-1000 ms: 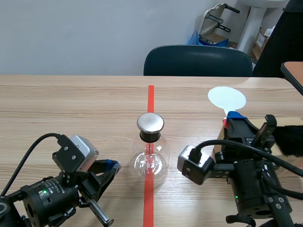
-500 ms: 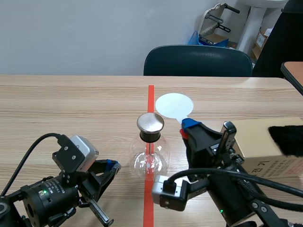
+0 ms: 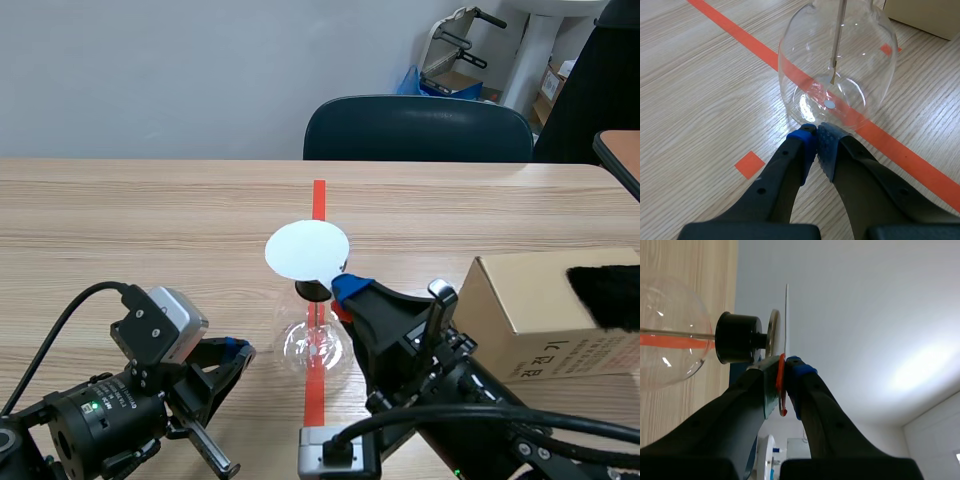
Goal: Do the electroscope experiment
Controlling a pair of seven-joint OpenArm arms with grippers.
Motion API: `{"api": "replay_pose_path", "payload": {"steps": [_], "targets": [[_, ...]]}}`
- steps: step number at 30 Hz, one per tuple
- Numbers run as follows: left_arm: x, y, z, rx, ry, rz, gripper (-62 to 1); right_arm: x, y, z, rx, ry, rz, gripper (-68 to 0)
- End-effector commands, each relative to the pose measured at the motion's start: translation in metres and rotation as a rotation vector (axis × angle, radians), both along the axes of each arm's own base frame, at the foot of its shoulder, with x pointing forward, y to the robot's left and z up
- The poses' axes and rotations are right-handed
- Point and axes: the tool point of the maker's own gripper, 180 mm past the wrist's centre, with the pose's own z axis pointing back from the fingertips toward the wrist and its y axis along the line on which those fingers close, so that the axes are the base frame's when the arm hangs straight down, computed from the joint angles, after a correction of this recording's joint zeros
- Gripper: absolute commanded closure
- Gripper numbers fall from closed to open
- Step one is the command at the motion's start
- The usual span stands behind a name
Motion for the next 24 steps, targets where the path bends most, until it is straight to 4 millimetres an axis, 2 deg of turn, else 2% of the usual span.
{"api": "replay_pose_path", "payload": {"steps": [1, 9, 13, 24], "targets": [[0.002, -0.004, 0.006, -0.025, -0.017, -0.001, -4.4, 0.006, -0.003, 0.007, 0.005, -0.033, -0.007, -1.5], [0.001, -0.004, 0.006, -0.019, -0.019, -0.005, -4.4, 0.007, -0.004, 0.008, 0.006, -0.033, -0.015, -1.5], [0.001, -0.003, 0.005, -0.015, -0.014, -0.004, -4.4, 0.014, -0.013, 0.009, 0.013, -0.035, -0.079, -1.5], [0.0, -0.003, 0.002, -0.004, -0.002, -0.003, -4.4, 0.045, -0.074, 0.014, 0.052, -0.047, -0.458, -1.5]]}}
